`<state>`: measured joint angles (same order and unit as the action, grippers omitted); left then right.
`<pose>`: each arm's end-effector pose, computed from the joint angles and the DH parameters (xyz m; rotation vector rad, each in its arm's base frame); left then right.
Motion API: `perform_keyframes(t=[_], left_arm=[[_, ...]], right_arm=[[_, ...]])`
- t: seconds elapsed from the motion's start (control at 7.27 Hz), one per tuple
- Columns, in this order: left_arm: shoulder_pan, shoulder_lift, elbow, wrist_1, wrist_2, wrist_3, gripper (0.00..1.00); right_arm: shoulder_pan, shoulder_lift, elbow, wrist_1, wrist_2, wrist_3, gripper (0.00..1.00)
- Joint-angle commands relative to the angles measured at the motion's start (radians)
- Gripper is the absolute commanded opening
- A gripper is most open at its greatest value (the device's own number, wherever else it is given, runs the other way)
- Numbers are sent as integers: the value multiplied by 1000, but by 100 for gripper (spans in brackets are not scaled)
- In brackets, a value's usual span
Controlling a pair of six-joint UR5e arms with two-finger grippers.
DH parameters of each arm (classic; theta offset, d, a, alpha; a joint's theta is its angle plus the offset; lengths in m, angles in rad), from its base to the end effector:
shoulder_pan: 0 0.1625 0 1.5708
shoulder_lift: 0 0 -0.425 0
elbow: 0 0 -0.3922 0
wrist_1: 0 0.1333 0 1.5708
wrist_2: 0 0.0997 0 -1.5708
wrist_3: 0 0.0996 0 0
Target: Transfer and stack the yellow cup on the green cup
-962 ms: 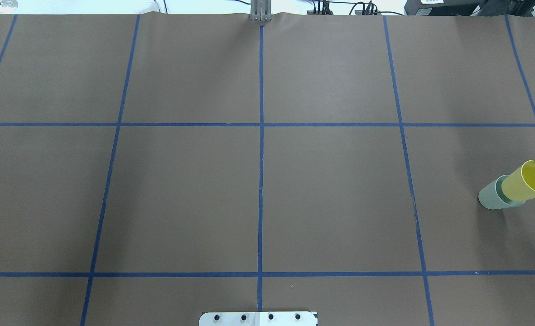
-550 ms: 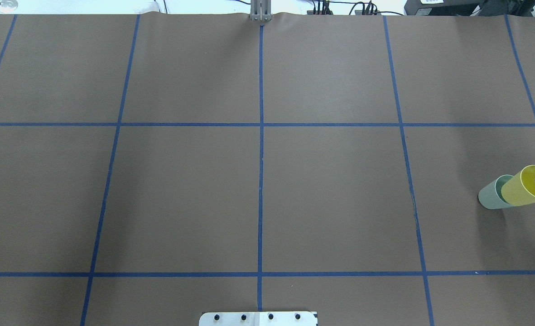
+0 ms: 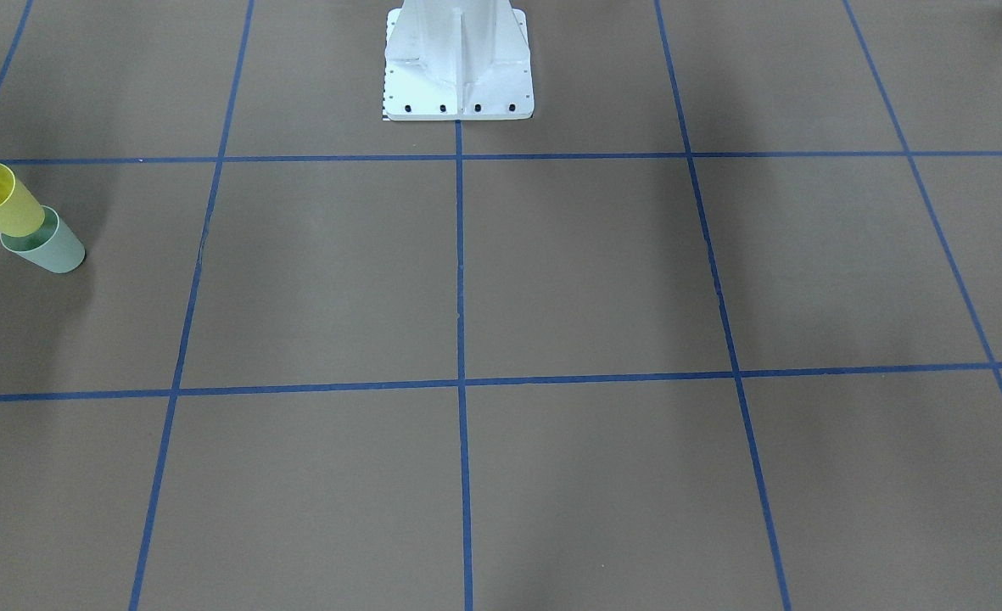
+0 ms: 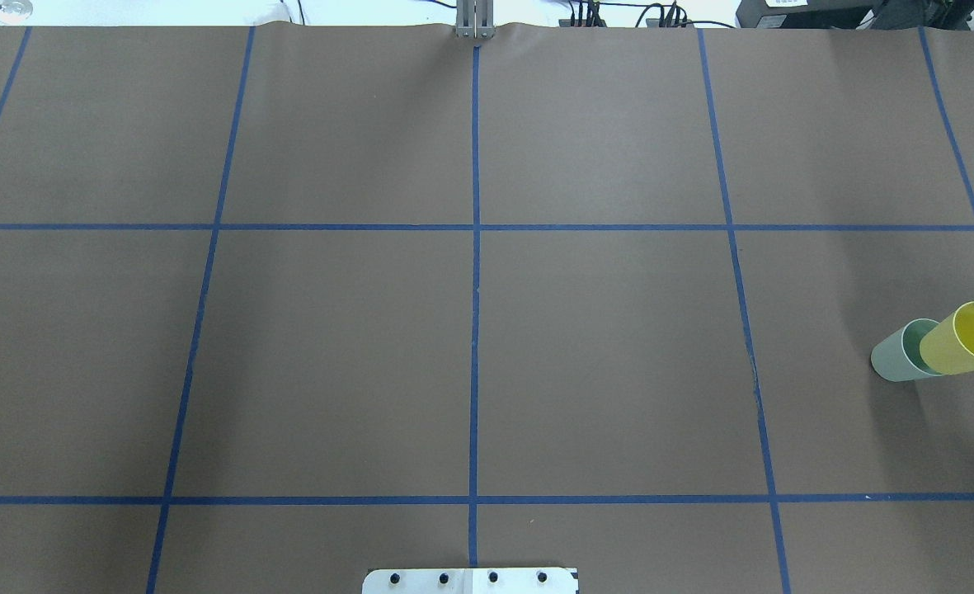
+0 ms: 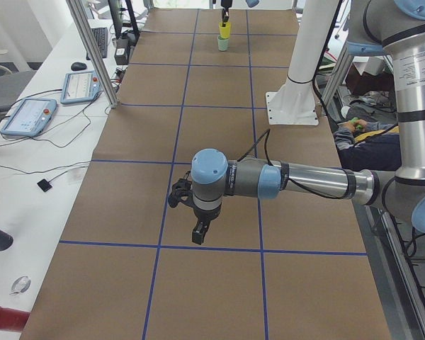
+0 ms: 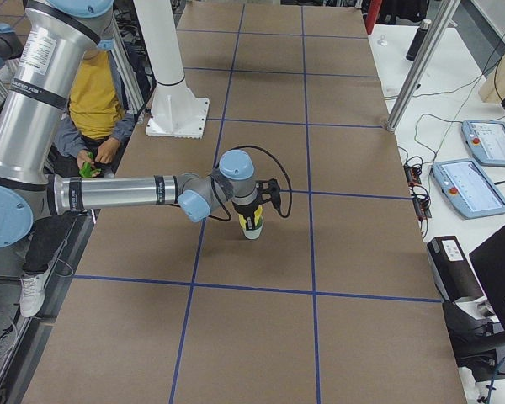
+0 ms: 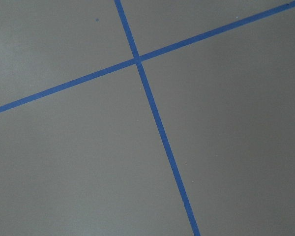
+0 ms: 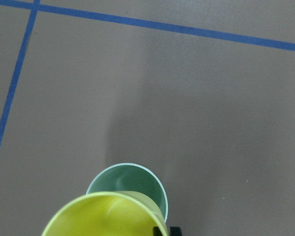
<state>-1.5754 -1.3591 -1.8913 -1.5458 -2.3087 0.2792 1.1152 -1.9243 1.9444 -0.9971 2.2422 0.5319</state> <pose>-0.0682 -0.4058 0.6005 0.1841 0.7214 0.2928 -0.0993 -0.3648 0.5622 0.1940 -0.8432 -0.1278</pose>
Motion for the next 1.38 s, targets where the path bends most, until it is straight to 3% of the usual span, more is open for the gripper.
perform_keyframes(t=[0.0,1.24], left_arm=[[0,0,0,1,0,0,100],[0,0,3,1,0,0,100]], right_arm=[[-3,21,-7,-1,-1,5,0],[-51,42,-54,0,-20,-1,3]])
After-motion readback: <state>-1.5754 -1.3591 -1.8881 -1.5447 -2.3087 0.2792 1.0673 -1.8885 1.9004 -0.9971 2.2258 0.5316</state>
